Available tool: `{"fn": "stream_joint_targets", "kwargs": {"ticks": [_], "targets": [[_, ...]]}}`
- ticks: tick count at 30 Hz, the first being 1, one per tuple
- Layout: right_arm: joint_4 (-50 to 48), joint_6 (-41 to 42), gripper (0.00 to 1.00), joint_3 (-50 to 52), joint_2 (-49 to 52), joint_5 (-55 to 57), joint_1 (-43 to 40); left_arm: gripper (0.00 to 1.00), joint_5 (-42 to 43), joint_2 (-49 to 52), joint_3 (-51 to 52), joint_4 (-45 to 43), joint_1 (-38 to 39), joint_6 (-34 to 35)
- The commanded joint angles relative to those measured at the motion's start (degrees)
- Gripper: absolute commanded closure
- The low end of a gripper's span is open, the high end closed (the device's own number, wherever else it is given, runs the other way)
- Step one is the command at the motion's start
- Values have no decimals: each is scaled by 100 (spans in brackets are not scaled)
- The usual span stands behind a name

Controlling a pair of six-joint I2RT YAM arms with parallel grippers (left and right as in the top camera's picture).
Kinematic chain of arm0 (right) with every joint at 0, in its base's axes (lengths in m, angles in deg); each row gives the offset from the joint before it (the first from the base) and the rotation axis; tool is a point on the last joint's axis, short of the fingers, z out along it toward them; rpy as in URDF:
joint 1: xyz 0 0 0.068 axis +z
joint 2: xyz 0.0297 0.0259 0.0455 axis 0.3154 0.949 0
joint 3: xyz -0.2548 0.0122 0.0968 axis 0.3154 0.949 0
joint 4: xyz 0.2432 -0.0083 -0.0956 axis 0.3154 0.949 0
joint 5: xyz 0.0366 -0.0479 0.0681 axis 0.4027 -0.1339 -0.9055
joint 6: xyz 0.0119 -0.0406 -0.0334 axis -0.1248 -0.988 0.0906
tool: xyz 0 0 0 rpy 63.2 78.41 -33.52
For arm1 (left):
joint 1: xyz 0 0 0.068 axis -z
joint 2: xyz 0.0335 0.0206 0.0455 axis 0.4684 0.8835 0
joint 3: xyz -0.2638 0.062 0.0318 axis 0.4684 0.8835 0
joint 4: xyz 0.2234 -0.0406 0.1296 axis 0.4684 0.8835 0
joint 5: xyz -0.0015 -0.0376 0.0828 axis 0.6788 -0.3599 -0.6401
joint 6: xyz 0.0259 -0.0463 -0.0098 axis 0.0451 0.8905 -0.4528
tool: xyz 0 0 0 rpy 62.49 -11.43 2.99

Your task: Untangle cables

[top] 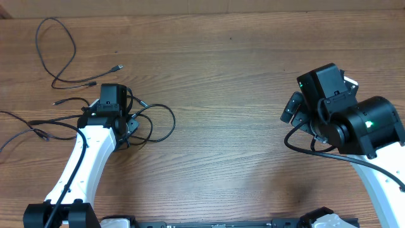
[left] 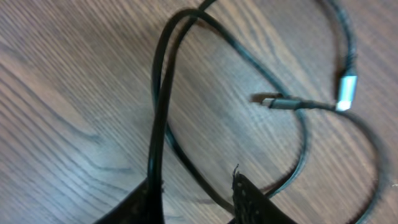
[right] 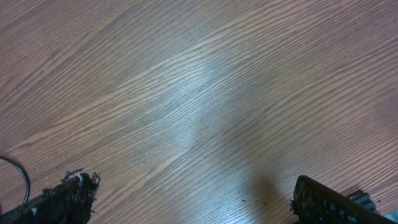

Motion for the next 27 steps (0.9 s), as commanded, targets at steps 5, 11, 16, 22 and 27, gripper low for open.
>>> {"fn": "stream_joint_targets", "kwargs": {"ticks": [5, 11, 16, 22, 27], "targets": [[-17, 2, 0, 0, -26, 11, -11, 0, -627, 11, -188, 249, -157, -420], [-17, 2, 0, 0, -26, 11, -11, 1, -605, 11, -892, 896, -706, -527], [-15, 2, 0, 0, -26, 11, -11, 0, 282, -153, -1698, 1405, -1086, -916], [-17, 2, 0, 0, -24, 11, -11, 1, 1141, -1117, -2090, 1399, -1150, -1281], [-17, 2, 0, 0, -26, 11, -11, 1, 1095, -2240, -2090, 1788, -1150, -1311]]}}
